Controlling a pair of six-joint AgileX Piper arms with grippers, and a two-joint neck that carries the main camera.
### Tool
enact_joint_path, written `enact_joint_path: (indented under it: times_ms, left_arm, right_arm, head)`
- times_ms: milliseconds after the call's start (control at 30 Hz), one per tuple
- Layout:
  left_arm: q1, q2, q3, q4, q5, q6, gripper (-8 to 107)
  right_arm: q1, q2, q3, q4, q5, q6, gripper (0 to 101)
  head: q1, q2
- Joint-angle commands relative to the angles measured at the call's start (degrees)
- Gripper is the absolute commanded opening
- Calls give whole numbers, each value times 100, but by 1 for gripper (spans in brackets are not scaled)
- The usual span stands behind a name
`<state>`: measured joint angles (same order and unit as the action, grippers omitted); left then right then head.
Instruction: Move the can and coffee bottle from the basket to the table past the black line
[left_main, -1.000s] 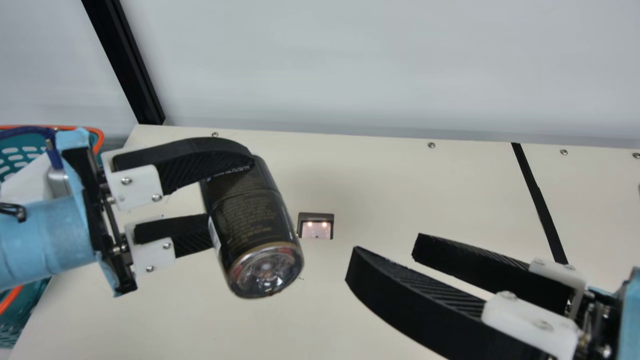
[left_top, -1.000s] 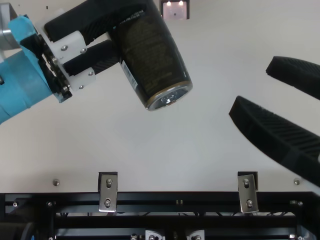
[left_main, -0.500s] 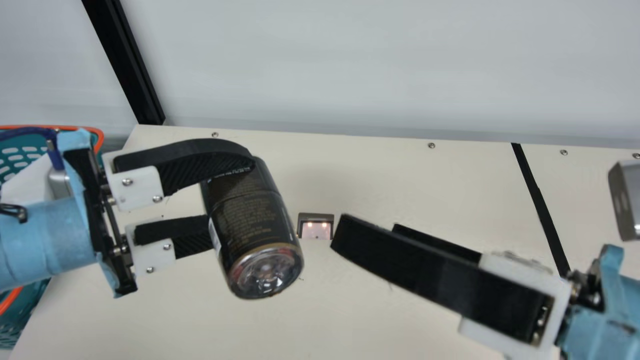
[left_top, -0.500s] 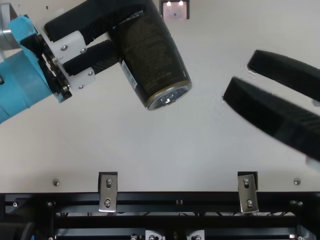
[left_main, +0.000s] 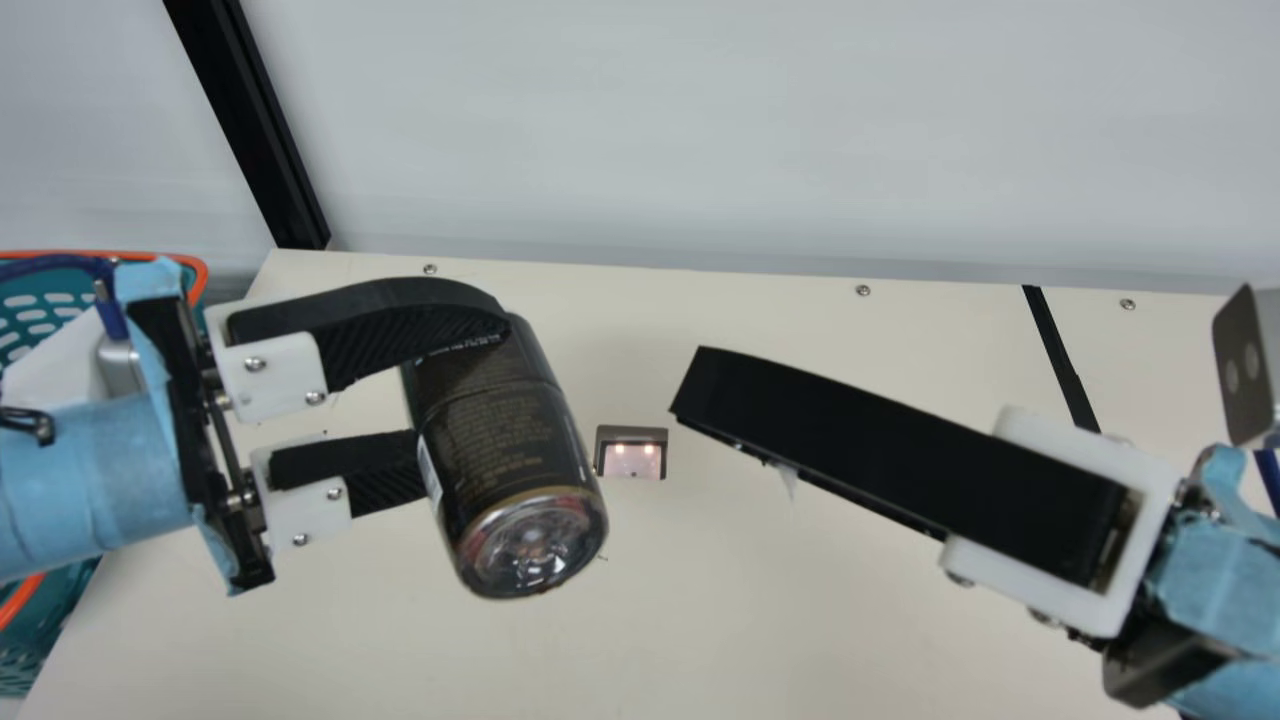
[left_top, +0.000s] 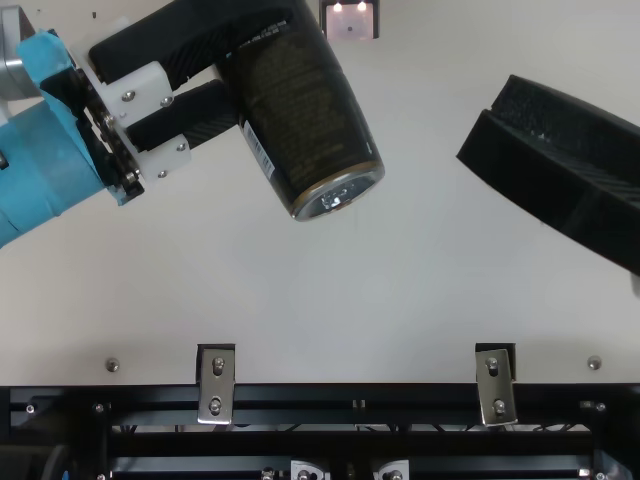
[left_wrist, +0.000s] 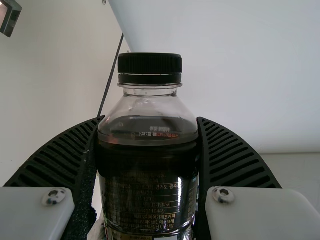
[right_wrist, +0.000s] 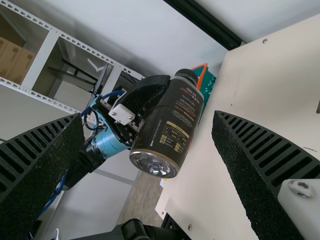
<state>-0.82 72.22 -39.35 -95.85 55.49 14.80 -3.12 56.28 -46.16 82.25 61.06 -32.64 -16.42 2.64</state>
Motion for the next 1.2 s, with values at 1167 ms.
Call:
enact_joint_path:
  times_ms: [1167]
  left_arm:
    - [-64, 49, -16, -61, -112, -112, 10]
  right_arm:
    - [1257, 756, 513, 962, -789, 2037, 101]
  head:
    - [-1, 39]
